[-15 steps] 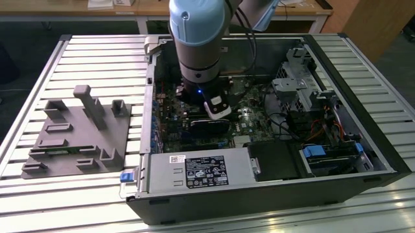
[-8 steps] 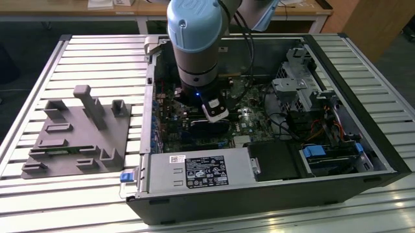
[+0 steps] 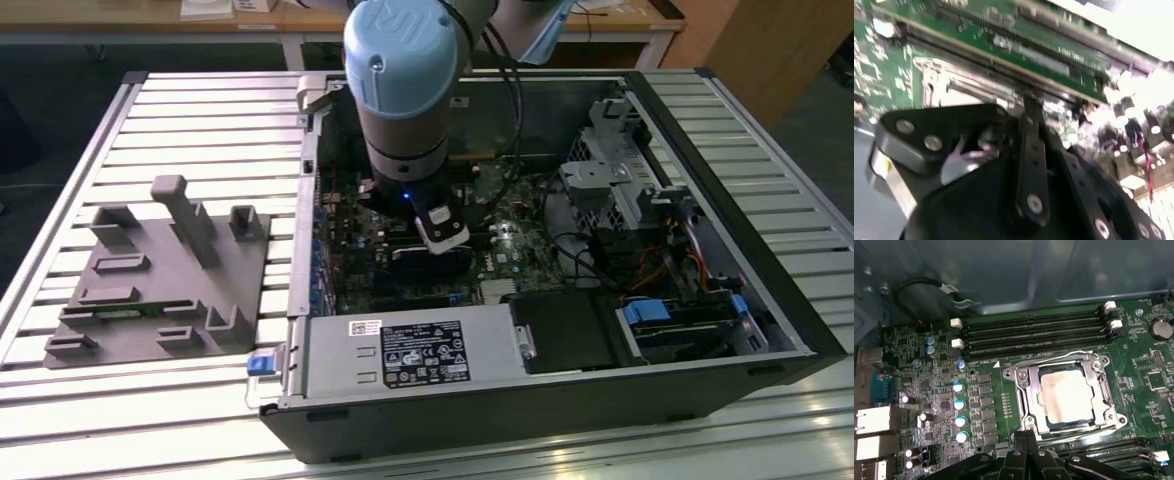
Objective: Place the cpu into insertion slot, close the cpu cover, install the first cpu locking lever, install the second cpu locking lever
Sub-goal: 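Install the second cpu locking lever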
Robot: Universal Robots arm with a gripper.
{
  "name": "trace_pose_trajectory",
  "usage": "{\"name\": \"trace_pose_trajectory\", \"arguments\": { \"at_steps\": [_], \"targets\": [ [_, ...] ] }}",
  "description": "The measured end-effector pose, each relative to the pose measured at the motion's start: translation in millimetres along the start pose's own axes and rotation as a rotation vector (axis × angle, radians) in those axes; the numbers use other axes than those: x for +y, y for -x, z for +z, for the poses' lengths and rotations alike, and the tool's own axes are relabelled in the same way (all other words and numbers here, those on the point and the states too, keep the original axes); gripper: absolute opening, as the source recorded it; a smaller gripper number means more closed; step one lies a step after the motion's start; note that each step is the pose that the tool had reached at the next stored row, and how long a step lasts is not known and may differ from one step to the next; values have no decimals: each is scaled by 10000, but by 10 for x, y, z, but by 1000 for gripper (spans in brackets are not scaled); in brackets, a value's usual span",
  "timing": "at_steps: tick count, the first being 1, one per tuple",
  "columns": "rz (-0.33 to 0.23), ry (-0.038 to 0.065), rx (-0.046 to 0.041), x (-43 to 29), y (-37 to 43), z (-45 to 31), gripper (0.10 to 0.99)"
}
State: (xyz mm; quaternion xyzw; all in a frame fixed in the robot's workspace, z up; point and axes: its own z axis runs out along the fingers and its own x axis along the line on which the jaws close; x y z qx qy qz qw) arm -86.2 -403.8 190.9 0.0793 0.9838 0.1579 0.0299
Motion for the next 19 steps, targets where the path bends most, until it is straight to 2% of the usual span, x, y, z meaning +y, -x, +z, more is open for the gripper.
{"name": "trace_pose_trajectory", "arguments": {
  "at_steps": [2, 8, 10, 14, 17, 19],
  "targets": [
    [4, 54, 8, -4, -7, 11, 106],
    [-1, 99, 18, -15, -36, 27, 106],
    [0, 103, 15, -4, -35, -3, 106],
    [0, 94, 17, 43, -30, -148, 106],
    [-6, 5, 4, 70, -28, -229, 106],
    [-18, -186, -27, 78, -23, -251, 106]
  ]
}}
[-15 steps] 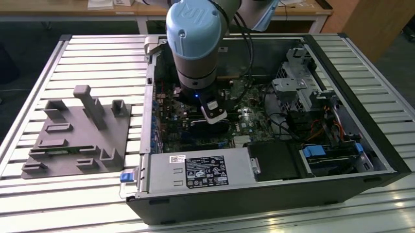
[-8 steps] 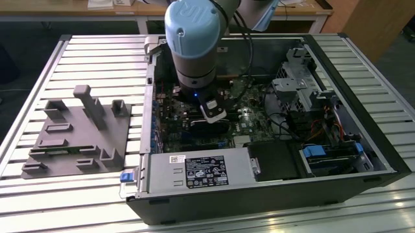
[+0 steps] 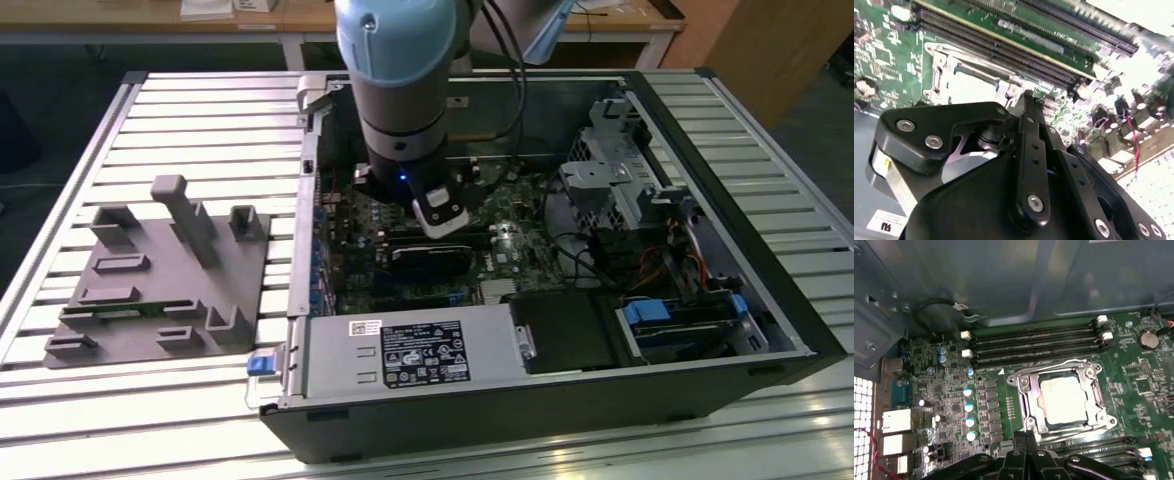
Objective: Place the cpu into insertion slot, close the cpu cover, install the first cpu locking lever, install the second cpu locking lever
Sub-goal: 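Install the second cpu locking lever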
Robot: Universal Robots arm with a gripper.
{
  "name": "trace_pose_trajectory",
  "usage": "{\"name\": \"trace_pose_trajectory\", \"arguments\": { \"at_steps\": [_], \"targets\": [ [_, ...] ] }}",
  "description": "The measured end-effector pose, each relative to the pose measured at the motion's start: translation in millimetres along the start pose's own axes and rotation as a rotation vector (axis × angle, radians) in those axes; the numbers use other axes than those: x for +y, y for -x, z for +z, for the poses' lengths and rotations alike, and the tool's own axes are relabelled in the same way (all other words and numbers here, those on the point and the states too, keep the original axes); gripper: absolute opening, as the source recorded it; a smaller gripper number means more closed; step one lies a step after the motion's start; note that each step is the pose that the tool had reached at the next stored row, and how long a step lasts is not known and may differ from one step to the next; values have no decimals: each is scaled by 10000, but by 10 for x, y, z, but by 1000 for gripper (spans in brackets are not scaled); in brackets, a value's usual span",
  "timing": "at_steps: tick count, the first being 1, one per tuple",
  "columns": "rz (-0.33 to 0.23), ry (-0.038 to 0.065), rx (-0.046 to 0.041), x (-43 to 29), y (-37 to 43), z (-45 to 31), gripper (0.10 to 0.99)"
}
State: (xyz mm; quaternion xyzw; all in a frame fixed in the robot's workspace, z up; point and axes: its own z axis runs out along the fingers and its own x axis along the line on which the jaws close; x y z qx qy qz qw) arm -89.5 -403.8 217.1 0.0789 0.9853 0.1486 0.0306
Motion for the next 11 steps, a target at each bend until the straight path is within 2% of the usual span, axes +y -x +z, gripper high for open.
{"name": "trace_pose_trajectory", "arguments": {
  "at_steps": [2, 3, 11],
  "targets": [
    [10, -168, -32, 4, 21, -3, 106],
    [15, -209, -40, 7, 43, -1, 106],
    [24, -310, -11, 52, 342, 25, 106]
  ]
}}
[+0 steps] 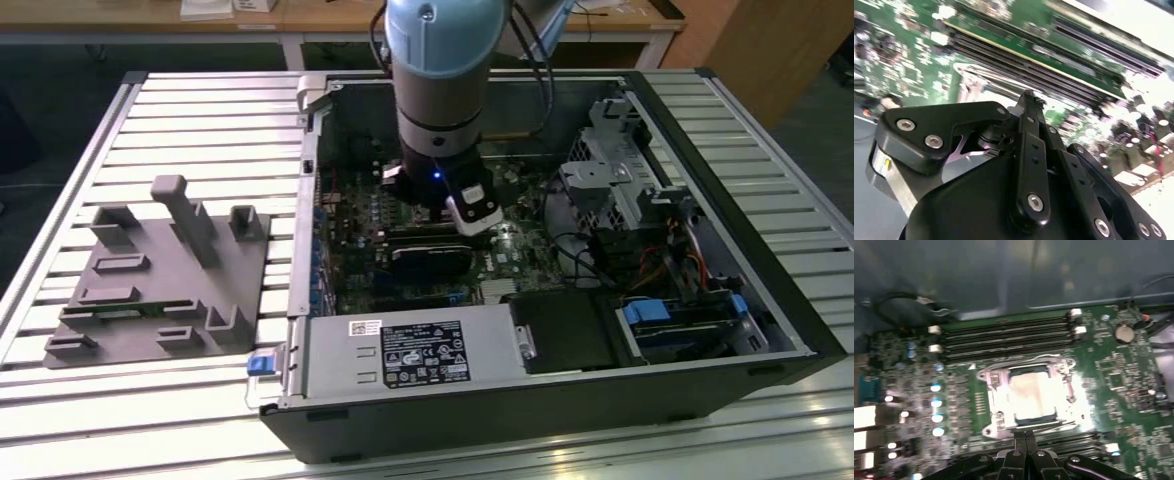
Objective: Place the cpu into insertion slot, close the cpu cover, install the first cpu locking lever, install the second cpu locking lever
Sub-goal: 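Install the second cpu locking lever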
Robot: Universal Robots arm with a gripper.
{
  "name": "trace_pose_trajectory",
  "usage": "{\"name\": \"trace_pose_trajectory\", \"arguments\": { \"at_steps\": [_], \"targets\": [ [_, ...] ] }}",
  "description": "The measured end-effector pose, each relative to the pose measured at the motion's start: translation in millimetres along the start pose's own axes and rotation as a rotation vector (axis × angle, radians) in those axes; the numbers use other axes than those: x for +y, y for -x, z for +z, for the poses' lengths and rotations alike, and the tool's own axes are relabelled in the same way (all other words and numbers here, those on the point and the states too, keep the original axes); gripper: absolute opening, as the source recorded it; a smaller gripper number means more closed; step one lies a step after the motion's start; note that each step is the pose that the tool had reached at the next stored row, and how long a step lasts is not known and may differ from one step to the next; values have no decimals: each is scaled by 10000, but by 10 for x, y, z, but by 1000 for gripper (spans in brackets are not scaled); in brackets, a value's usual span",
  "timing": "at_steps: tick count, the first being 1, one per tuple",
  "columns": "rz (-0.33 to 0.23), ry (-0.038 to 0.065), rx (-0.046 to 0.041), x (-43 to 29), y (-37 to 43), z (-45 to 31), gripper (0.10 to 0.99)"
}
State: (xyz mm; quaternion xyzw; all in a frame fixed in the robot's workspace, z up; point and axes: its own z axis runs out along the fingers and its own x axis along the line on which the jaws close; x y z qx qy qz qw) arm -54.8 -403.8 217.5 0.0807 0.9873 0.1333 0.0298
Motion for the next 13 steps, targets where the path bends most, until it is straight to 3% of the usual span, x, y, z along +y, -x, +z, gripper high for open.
{"name": "trace_pose_trajectory", "arguments": {
  "at_steps": [2, 8, 13],
  "targets": [
    [-3, -88, -4, 14, 44, 6, 106],
    [-34, -510, -56, 108, 101, 34, 106],
    [-43, -637, -75, 268, 100, 79, 106]
  ]
}}
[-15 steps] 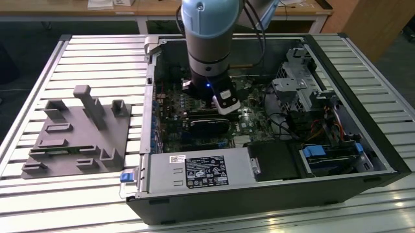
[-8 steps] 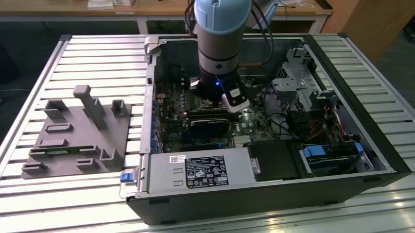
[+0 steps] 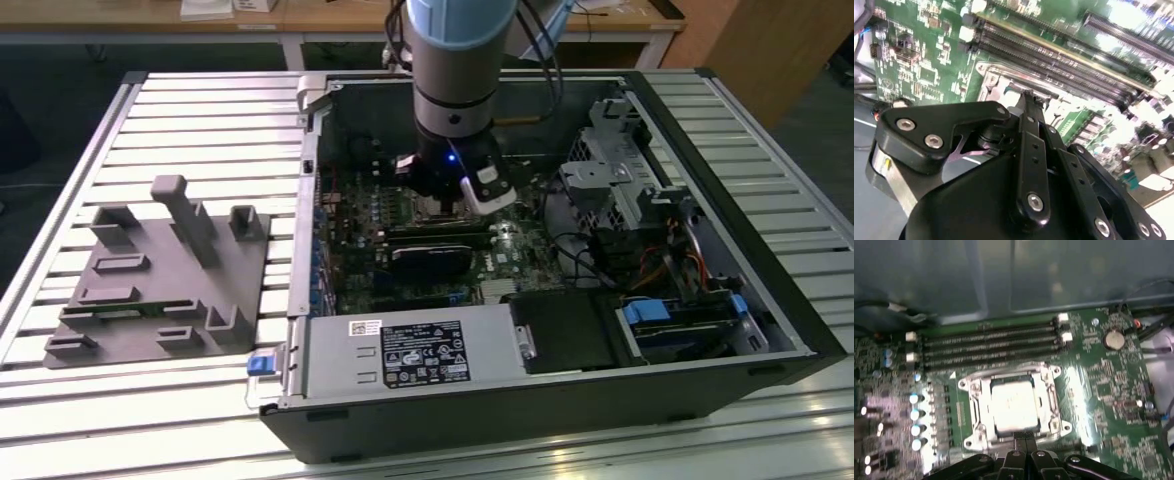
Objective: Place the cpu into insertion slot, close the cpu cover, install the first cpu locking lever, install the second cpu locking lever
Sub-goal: 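Install the second cpu locking lever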
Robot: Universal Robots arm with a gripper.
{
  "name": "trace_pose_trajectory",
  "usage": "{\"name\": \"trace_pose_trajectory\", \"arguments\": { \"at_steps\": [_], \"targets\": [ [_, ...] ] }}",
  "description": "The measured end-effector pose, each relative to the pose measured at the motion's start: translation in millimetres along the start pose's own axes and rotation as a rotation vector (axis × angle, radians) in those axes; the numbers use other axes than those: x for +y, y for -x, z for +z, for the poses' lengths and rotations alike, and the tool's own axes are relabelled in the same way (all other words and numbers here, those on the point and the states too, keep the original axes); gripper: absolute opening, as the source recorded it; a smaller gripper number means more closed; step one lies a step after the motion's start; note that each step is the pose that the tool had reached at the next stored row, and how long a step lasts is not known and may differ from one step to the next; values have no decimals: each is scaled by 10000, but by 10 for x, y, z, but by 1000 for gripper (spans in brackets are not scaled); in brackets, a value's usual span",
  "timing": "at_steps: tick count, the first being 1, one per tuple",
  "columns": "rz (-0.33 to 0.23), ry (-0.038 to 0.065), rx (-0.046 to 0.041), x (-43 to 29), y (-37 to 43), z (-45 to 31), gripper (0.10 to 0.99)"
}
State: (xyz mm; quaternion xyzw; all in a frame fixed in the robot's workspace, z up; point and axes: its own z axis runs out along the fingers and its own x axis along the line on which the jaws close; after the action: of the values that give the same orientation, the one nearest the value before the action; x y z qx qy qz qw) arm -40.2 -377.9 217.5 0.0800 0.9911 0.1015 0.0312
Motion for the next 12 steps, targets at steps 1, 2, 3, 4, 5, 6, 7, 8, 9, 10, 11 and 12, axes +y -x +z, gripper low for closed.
{"name": "trace_pose_trajectory", "arguments": {
  "at_steps": [1, 2, 3, 4, 5, 6, 7, 8, 9, 10, 11, 12],
  "targets": [
    [-2, -22, -3, 35, -2, 7, 106],
    [-5, -49, -7, 70, -6, 14, 106],
    [-8, -80, -13, 105, -10, 22, 106],
    [-11, -113, -17, 144, -14, 30, 106],
    [-13, -142, -22, 179, -18, 37, 106],
    [-14, -175, -27, 213, -23, 44, 106],
    [-17, -212, -33, 247, -27, 51, 106],
    [-21, -258, -39, 271, -30, 55, 106],
    [-23, -283, -43, 280, -31, 57, 106],
    [-25, -307, -48, 282, -32, 58, 106],
    [-29, -344, -53, 283, -32, 57, 106],
    [-32, -385, -59, 284, -31, 54, 106]
  ]
}}
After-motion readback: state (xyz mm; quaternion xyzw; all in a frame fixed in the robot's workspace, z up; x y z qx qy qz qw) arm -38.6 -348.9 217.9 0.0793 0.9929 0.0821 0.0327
